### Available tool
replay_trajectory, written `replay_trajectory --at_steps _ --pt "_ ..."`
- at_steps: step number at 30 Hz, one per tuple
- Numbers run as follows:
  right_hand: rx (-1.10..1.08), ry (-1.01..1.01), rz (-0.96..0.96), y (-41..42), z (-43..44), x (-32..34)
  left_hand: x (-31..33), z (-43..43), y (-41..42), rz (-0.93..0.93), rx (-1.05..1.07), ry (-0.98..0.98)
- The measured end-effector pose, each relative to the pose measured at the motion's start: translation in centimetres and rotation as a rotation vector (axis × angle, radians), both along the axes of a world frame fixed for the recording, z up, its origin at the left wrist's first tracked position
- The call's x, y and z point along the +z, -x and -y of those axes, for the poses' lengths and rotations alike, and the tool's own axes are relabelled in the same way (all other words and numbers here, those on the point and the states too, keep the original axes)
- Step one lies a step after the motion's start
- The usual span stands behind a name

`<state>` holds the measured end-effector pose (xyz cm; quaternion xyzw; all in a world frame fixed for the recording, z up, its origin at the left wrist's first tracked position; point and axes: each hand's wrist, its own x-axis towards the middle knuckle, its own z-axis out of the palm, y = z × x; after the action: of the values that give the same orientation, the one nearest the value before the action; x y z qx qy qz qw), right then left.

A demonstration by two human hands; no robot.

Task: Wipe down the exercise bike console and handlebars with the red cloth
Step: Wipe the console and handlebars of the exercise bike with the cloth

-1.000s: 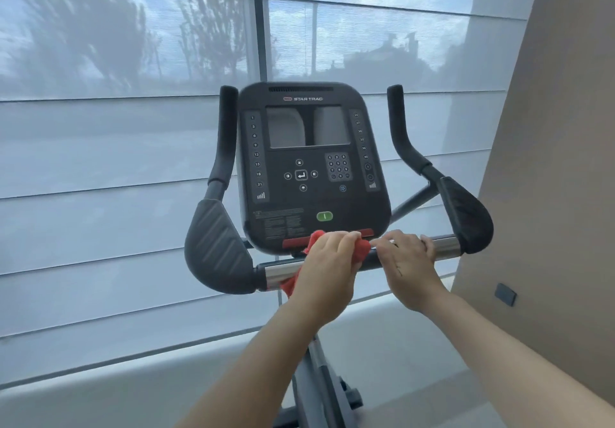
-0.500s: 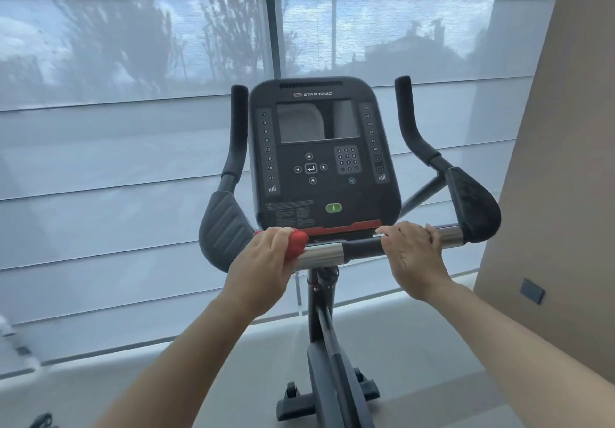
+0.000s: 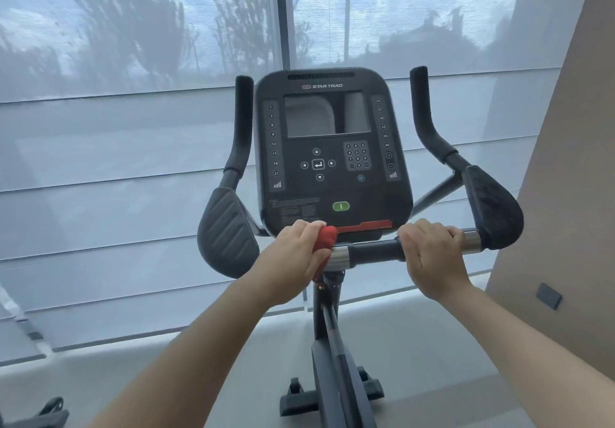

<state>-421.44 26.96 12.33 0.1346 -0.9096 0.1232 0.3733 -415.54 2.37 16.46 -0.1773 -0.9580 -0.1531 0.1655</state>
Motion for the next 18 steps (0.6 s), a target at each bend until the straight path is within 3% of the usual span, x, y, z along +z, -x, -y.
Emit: replay_trajectory --at_steps 8,18 --pt "0.058 -0.015 0.058 -0.1 -0.6 0.3 0.8 -6.5 3.9 0.083 -0.04 0.096" --pt "0.091 0.01 0.131 -0.5 -0.4 0.8 0.8 -4.9 2.0 0.069 -0.073 0.13"
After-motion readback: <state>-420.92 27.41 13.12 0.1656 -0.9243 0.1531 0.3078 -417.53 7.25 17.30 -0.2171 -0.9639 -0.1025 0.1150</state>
